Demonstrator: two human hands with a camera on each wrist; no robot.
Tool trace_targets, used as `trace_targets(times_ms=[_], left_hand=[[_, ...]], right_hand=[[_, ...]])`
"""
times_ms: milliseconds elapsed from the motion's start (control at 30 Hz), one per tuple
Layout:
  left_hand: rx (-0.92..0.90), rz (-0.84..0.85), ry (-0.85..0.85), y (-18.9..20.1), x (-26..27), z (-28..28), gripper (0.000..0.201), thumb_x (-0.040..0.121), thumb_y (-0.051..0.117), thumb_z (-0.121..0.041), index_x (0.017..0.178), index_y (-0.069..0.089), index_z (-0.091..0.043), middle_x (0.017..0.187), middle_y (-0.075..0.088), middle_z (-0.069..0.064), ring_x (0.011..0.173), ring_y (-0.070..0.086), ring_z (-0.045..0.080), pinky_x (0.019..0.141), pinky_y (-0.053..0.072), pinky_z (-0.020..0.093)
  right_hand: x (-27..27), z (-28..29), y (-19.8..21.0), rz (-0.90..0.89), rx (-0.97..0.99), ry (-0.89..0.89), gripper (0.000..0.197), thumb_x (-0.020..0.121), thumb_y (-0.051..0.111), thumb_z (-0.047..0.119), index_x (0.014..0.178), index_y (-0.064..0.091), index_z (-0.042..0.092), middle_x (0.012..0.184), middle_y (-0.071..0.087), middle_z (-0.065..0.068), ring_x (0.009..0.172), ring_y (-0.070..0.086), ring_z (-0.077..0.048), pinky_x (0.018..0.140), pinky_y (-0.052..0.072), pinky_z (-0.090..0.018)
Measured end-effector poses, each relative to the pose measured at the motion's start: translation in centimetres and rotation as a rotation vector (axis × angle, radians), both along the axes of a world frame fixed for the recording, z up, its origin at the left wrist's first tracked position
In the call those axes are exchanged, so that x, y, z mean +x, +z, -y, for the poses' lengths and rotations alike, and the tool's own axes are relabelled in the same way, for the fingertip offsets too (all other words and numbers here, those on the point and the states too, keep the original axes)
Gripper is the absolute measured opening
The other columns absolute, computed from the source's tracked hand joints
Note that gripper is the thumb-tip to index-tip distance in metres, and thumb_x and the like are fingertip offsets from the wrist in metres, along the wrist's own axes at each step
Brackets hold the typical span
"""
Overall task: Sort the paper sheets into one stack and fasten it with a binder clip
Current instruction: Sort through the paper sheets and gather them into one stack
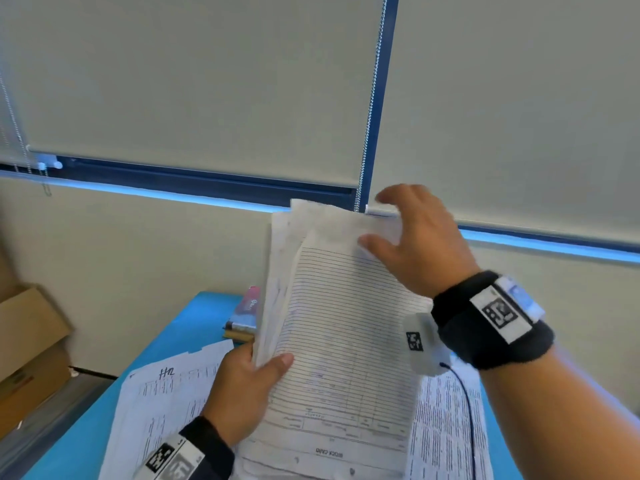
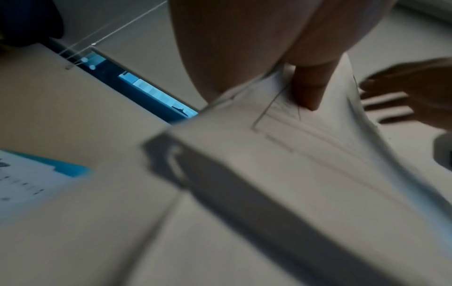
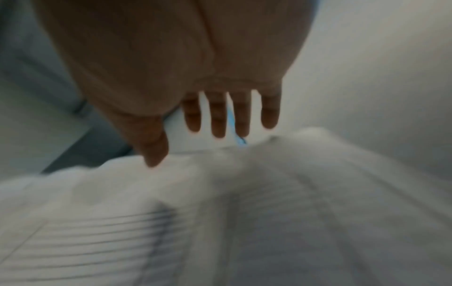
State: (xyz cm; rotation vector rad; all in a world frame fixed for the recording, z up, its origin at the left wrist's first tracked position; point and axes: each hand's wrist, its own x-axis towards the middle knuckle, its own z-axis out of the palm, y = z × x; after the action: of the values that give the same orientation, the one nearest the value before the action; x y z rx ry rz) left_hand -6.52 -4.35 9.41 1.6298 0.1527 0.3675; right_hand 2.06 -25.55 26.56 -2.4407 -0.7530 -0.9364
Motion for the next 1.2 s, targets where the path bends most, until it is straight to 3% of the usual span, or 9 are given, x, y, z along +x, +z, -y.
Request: trace_targets(times_ms=[100, 233, 367, 533, 667, 800, 867, 1067, 1200], left_hand=[[-0.090, 0.002, 0.057, -0.4, -0.4, -1.3, 0.012, 0.088, 0.068, -0.012, 0.098, 0.072, -0.018, 0.092, 0.078, -0.007, 0.091, 0.072, 0.017, 0.075, 0.055, 0.026], [-0.186, -0.050, 0.097, -1.1, -0.9, -2.5, 0.015, 0.089, 0.065, -0.009, 0.100, 0.072, -0.016, 0.094, 0.078, -0.002, 0.095, 0.072, 0.024, 0.089, 0.054, 0.045], [-0.166, -0.074, 0.090, -1.9, -1.2, -2.3, 0.020, 0.092, 0.060, -0.003, 0.097, 0.071, -0.019, 0.090, 0.078, -0.001, 0.095, 0.070, 0.026, 0.088, 0.054, 0.043], [-0.215, -0.021, 0.081, -2.0, -0.8, -2.2, 0.035, 0.085, 0.055, 0.016, 0.091, 0.067, -0.017, 0.082, 0.074, -0.003, 0.087, 0.066, 0.024, 0.072, 0.049, 0.031], [-0.294, -0.021, 0.118, -3.6, -0.3, -2.8, 0.039, 0.059, 0.064, 0.003, 0.092, 0.065, -0.017, 0.086, 0.071, 0.004, 0.090, 0.062, 0.030, 0.074, 0.047, 0.033], [-0.332, -0.073, 0.148, -5.3, 0.1, -2.8, 0.036, 0.080, 0.054, 0.020, 0.090, 0.065, -0.012, 0.092, 0.069, 0.010, 0.098, 0.060, 0.039, 0.086, 0.044, 0.037], [-0.331, -0.076, 0.180, -5.3, 0.4, -2.9, 0.034, 0.076, 0.061, 0.013, 0.092, 0.064, -0.016, 0.094, 0.069, 0.007, 0.099, 0.061, 0.037, 0.086, 0.046, 0.038], [-0.263, -0.116, 0.400, -6.0, 0.7, -4.8, 0.081, 0.078, 0.076, -0.005, 0.145, 0.035, -0.024, 0.129, 0.053, -0.002, 0.114, 0.055, 0.024, 0.099, 0.043, 0.040], [-0.686, -0.101, 0.150, -5.2, 1.1, -4.6, 0.041, 0.087, 0.060, -0.001, 0.126, 0.060, -0.015, 0.119, 0.070, 0.010, 0.113, 0.063, 0.031, 0.095, 0.048, 0.045]], right_hand=[[0.4, 1.7, -4.7, -0.083, 0.574, -0.039, 0.062, 0.076, 0.073, 0.039, 0.129, 0.048, 0.018, 0.128, 0.052, -0.001, 0.115, 0.052, -0.018, 0.100, 0.043, -0.034], [0.3, 1.1, -12.2, -0.639, 1.043, 0.208, 0.051, 0.072, 0.070, 0.034, 0.118, 0.057, 0.018, 0.112, 0.067, -0.002, 0.105, 0.064, -0.023, 0.082, 0.049, -0.029], [-0.7, -1.5, -17.2, -0.818, 0.958, 0.345, 0.021, 0.092, 0.060, 0.008, 0.109, 0.069, 0.018, 0.104, 0.076, 0.002, 0.103, 0.070, -0.022, 0.085, 0.056, -0.035], [-1.0, -2.9, -17.4, -0.638, 0.931, 0.398, 0.018, 0.085, 0.066, 0.016, 0.103, 0.068, 0.017, 0.101, 0.075, -0.004, 0.095, 0.070, -0.021, 0.085, 0.056, -0.042], [-1.0, -2.6, -17.6, -0.697, 0.985, 0.512, 0.032, 0.070, 0.065, 0.009, 0.102, 0.068, 0.011, 0.095, 0.074, -0.008, 0.089, 0.070, -0.022, 0.077, 0.055, -0.033], [-1.3, -2.9, -19.1, -0.789, 0.845, 0.436, 0.017, 0.083, 0.068, 0.014, 0.098, 0.074, 0.018, 0.097, 0.077, -0.002, 0.095, 0.071, -0.019, 0.086, 0.055, -0.038], [-1.2, -3.0, -19.2, -0.752, 0.841, 0.371, 0.012, 0.087, 0.067, 0.019, 0.095, 0.076, 0.019, 0.094, 0.078, 0.000, 0.092, 0.072, -0.017, 0.085, 0.055, -0.040], [0.2, -3.5, -17.4, -0.799, 1.386, 0.381, 0.016, 0.088, 0.063, 0.008, 0.103, 0.070, 0.006, 0.101, 0.076, -0.011, 0.098, 0.071, -0.031, 0.080, 0.057, -0.040], [-0.3, -4.2, -17.0, -0.950, 1.669, 0.597, 0.030, 0.088, 0.057, 0.007, 0.118, 0.061, 0.005, 0.112, 0.072, -0.015, 0.099, 0.071, -0.030, 0.078, 0.059, -0.041]])
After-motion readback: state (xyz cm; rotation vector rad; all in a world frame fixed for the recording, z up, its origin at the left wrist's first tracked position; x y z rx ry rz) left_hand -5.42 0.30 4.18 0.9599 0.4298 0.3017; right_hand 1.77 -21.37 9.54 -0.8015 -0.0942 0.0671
